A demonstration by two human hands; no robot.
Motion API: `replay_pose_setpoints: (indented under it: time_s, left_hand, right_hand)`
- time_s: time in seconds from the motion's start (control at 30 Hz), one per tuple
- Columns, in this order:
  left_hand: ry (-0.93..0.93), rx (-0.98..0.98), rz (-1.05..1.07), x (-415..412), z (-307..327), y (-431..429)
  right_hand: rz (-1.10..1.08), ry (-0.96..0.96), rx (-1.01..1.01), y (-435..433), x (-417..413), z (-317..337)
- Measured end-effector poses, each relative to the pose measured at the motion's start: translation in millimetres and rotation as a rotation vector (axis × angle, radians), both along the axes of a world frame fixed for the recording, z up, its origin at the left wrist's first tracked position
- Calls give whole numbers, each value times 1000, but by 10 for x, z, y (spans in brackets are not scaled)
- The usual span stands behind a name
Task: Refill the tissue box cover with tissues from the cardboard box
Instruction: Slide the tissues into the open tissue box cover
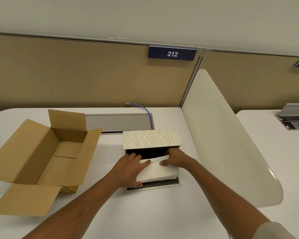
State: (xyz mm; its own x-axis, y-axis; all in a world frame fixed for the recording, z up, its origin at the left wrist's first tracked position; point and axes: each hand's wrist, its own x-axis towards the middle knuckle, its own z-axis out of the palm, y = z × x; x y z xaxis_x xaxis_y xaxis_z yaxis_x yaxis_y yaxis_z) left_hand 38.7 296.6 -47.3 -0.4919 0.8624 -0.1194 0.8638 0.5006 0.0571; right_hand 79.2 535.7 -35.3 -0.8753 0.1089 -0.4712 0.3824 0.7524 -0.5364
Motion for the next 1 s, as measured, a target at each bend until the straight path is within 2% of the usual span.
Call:
replay_pose_setpoints:
  time_s: [0.13,0.23,0.3,0.37,0.47,0.6,0.67,1.0]
  left_hand:
    - [79,-30,-36,14,21,13]
    - [108,-55,-37,-3,34,25]
    - [107,-83,-30,-16,26,30]
    - [95,-111,-25,-20,7,32]
    - [65,-151,-16,-3,-22,34]
    - [42,-181,2,25,-40,62]
    - [41,-198,-3,34,-40,79]
    - [4,-241,4,9,-18,119]
  right_hand:
    - [74,32,555,-151,168,86]
    - [116,290,793,-362,365,124]
    - [177,460,789,-510,448,133]
    - [318,526,700,-603,479,91]
    - [460,396,641,-637,490,7]
    - [594,216,794,-509,447,-84]
    - [620,195,847,-434,441,-123]
    - [693,162,833,-268,416,-133]
